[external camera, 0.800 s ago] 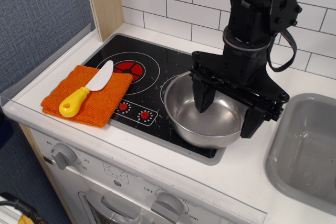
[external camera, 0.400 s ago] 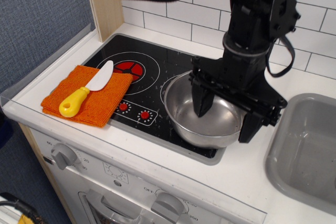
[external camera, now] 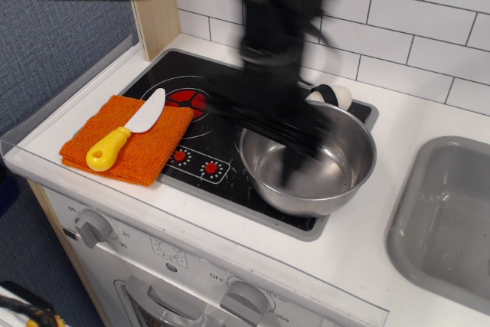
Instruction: Move the knife frome left side to right side
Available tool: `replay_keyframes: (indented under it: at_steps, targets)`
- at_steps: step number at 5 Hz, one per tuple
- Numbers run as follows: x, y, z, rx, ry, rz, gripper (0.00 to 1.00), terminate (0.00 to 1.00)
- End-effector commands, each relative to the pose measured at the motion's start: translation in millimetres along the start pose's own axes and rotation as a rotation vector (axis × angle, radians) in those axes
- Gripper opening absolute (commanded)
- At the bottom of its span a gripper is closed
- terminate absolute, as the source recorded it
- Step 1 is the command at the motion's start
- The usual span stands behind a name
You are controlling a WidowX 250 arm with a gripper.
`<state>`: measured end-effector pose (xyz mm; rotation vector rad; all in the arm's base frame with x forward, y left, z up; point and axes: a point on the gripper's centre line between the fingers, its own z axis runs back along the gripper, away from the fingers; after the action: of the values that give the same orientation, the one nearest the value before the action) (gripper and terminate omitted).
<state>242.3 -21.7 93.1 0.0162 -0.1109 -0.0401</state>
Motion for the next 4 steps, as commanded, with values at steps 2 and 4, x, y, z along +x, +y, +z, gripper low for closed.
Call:
replay_keyframes:
  at_steps: [2, 4]
  targets:
    - [-30, 125, -18, 0.104, 0.049, 0.057, 1.0, 0.0]
    - [-28, 151, -24, 0.144, 0.073, 0.076, 1.0, 0.0]
